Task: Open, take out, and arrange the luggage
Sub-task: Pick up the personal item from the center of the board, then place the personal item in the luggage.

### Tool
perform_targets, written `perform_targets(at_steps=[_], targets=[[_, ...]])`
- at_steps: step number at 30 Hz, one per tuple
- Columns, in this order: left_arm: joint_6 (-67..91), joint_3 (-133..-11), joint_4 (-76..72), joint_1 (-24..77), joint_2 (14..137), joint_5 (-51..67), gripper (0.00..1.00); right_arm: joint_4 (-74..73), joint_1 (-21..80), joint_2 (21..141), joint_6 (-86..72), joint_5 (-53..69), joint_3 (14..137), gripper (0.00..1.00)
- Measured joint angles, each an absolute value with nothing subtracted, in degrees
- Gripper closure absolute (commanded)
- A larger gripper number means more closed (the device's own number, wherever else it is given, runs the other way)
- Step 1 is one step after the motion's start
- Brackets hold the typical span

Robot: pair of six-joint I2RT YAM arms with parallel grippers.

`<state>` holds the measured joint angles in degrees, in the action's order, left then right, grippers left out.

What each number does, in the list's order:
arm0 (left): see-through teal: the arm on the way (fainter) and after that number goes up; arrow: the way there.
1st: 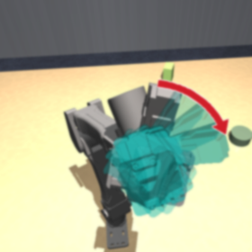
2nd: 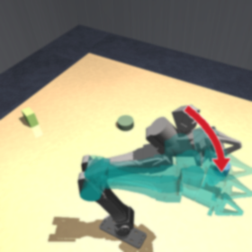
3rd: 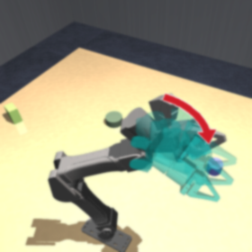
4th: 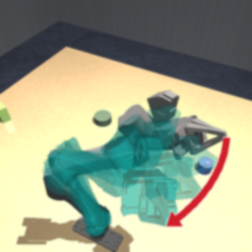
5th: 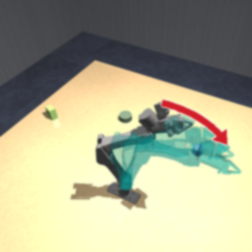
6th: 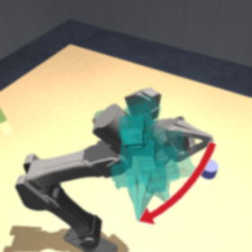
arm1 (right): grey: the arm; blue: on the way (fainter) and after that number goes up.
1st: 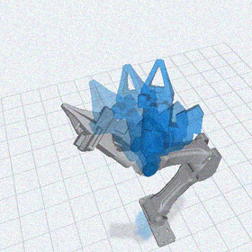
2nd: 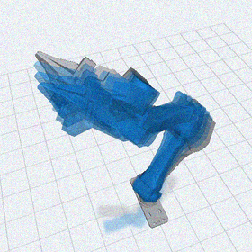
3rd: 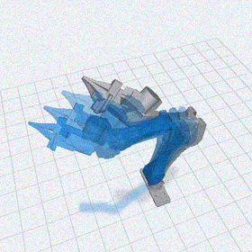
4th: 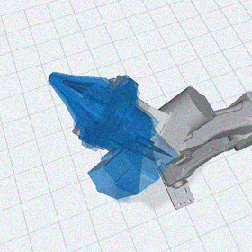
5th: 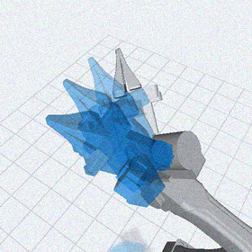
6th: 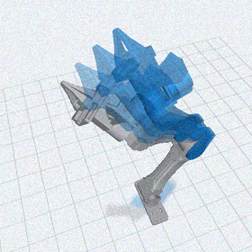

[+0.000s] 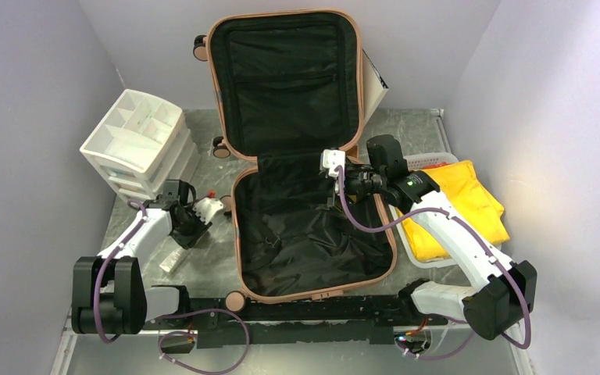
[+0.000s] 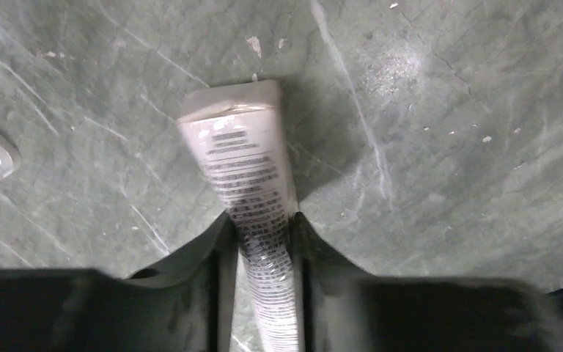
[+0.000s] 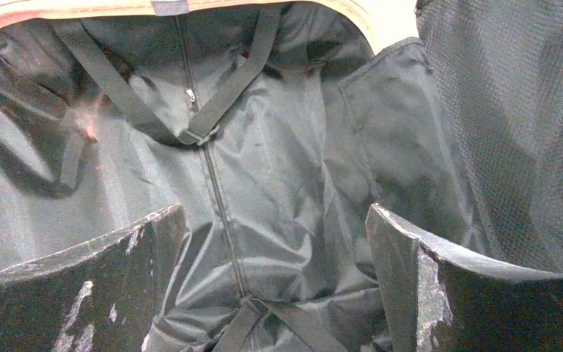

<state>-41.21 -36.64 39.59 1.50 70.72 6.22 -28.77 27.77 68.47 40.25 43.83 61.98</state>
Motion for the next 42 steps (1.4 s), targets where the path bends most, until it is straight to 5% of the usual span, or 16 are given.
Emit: perform_targets(at_steps=[3,15,22,23,25,27,37,42], targets=[[-41.10,-37.52,40.53,1.50,70.43,6.39,0.90,-28.77,27.77,68.47,40.58,43.51,61.98,0.00],[-41.10,-71.83,55.81,3.29,66.24,18.17,0.88,-27.57,24.27,68.47,40.40,38.04,61.98,0.00],[-34.15,-91.46,57.56,22.57,74.04,22.35,0.89,-23.49,16.29,68.38,35.83,32.27,61.98,0.00],[-32.95,-93.43,57.21,27.05,76.34,21.85,0.83,-22.94,14.63,68.34,34.98,31.48,61.98,0.00],[-30.85,-96.99,56.23,34.92,81.80,21.37,0.37,-22.13,12.03,68.07,33.74,30.48,61.98,0.00],[-29.78,-100.40,55.81,40.10,88.05,21.61,0.06,-21.54,9.37,67.57,32.58,29.91,61.98,0.00],[-27.05,-103.39,52.88,39.51,93.71,14.66,0.04,-24.14,3.22,66.50,30.85,33.67,64.99,0.00],[-26.17,-108.99,52.49,26.72,89.08,10.70,0.04,-27.18,10.83,69.06,31.24,38.79,71.00,0.00]])
